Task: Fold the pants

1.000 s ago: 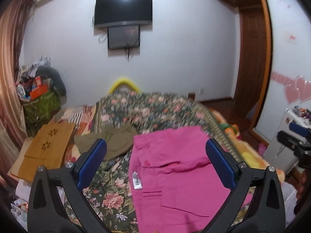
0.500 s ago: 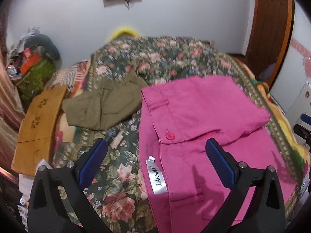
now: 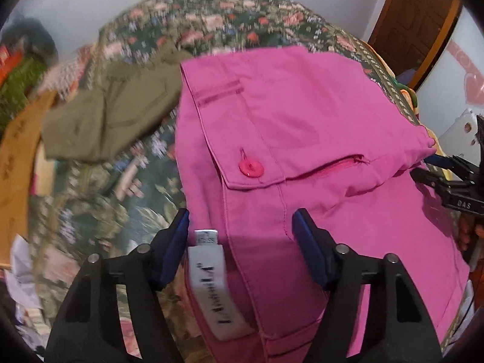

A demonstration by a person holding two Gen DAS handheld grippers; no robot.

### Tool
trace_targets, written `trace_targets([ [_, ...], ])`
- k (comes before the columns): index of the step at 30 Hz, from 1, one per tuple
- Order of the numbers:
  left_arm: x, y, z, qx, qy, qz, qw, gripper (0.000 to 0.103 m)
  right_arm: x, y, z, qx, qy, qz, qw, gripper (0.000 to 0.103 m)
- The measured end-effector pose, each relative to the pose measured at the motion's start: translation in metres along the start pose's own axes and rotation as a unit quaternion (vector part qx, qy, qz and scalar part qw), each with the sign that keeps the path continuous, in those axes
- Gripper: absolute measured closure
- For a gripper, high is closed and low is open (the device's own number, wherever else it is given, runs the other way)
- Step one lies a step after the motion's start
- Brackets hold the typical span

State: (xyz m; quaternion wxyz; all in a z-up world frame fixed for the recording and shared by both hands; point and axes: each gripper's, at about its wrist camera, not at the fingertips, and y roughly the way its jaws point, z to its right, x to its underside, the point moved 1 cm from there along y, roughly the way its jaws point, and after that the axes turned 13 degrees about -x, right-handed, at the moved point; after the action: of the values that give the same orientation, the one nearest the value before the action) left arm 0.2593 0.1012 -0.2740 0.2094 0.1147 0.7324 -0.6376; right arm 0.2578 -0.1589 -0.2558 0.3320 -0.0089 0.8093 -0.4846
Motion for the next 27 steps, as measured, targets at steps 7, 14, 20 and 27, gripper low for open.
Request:
trace_targets([
  [7,0.003,-0.003,-0.001,0.015,0.000,0.006,0.9999,0.046,-0.008,0.007,-0.001,0.005,-0.019,0.008,1.000,0.050],
  [14,0.007,-0.012,-0.006,-0.016,0.014,0.018,0.9996,0.058,-0.006,0.000,-0.002,0.005,-0.016,0.011,1.000,0.096],
  [20,0.007,-0.006,-0.013,-0.025,0.021,0.020,0.9993,0.057,0.010,-0.011,0.002,-0.004,0.000,0.004,1.000,0.100],
  [27,-0.004,-0.016,-0.012,-0.051,0.035,0.019,0.9979,0.057,0.015,-0.035,0.007,-0.014,0.021,0.010,1.000,0.098],
])
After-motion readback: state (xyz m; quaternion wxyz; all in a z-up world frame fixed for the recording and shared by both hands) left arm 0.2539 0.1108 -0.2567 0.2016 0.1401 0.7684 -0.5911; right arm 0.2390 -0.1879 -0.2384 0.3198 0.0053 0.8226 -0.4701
